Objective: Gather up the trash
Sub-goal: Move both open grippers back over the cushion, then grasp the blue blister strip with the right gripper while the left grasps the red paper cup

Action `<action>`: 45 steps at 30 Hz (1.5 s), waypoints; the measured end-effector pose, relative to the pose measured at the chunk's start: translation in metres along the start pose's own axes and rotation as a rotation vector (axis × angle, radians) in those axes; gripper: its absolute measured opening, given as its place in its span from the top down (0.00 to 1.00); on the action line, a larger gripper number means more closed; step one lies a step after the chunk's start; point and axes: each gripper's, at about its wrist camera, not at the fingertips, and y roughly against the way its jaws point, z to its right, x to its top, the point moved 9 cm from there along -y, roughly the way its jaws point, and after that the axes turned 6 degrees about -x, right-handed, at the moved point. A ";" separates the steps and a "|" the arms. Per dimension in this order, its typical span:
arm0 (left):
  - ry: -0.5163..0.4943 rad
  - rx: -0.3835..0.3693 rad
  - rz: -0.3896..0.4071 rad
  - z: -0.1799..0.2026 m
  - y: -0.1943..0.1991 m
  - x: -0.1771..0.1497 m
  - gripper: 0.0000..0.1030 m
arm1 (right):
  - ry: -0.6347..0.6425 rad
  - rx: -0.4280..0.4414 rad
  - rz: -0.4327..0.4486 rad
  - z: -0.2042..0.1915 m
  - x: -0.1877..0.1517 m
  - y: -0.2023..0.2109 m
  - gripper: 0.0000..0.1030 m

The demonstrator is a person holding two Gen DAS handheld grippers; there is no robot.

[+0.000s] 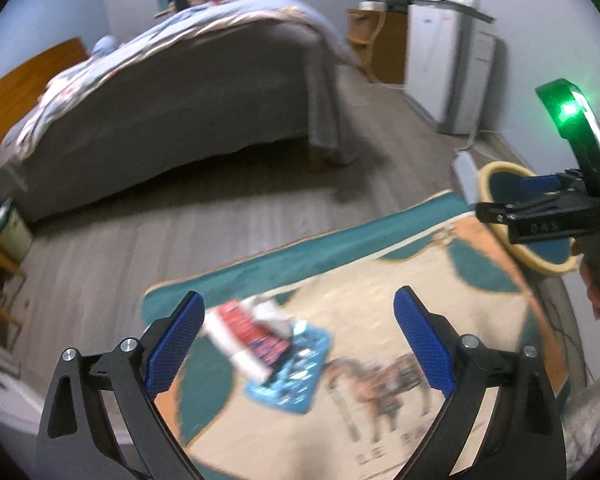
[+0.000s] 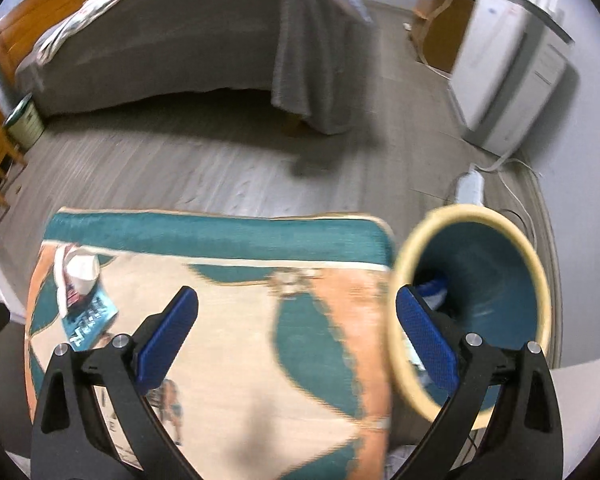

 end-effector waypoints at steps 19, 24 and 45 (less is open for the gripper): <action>0.086 0.062 -0.153 -0.086 -0.021 -0.059 0.08 | 0.249 0.096 -0.101 -0.147 -0.031 -0.042 0.25; 0.084 0.052 -0.162 -0.088 -0.024 -0.062 0.08 | 0.299 0.179 -0.114 -0.180 -0.040 -0.045 0.26; 0.122 0.027 -0.180 -0.099 -0.029 -0.069 0.08 | 0.505 0.214 -0.181 -0.223 -0.080 -0.056 0.79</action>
